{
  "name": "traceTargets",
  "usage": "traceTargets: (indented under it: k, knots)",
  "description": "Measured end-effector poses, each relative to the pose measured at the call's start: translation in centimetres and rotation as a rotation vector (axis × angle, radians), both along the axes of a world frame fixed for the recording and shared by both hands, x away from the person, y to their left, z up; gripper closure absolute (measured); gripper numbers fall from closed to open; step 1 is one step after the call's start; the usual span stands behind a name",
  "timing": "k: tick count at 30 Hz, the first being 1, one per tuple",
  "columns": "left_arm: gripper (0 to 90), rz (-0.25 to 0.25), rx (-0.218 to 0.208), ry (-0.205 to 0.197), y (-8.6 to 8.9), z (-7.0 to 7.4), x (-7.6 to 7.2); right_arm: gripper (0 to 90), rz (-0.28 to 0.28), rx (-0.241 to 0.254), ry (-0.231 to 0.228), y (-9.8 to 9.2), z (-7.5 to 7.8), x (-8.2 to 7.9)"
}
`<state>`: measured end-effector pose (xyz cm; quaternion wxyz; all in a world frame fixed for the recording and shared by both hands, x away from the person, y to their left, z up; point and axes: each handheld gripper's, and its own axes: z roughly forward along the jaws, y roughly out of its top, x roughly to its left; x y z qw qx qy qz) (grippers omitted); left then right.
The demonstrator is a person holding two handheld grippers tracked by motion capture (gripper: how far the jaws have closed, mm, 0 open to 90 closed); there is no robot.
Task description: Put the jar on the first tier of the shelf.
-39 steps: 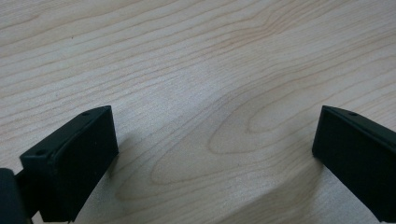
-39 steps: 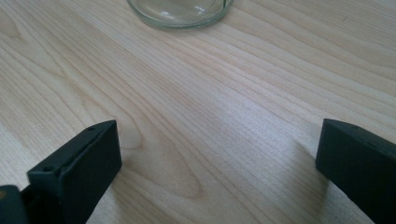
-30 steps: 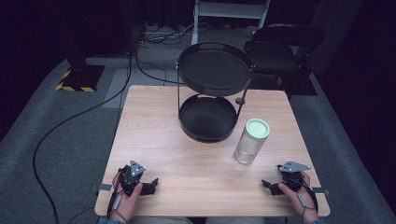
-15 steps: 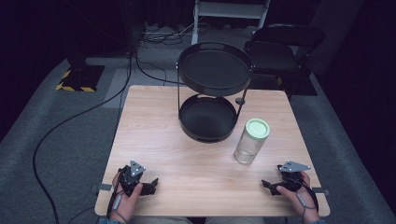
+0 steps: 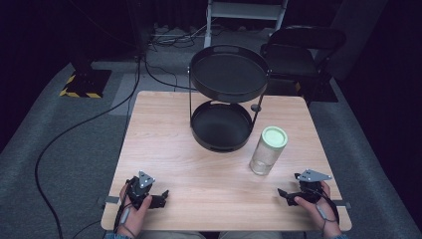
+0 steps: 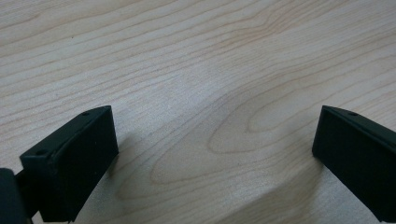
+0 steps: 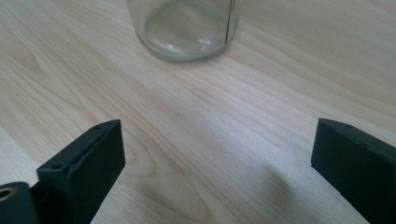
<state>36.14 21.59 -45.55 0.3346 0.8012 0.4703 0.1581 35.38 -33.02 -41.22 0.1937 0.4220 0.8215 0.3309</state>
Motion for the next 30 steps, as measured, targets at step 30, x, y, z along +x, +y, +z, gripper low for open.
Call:
traceTargets:
  k: [30]
  knots:
    - [0.1, 0.000, 0.000, 0.000, 0.0, 0.0, 0.0, 2.7, 0.021, 0.082, -0.136, 1.4, 5.0, 1.5]
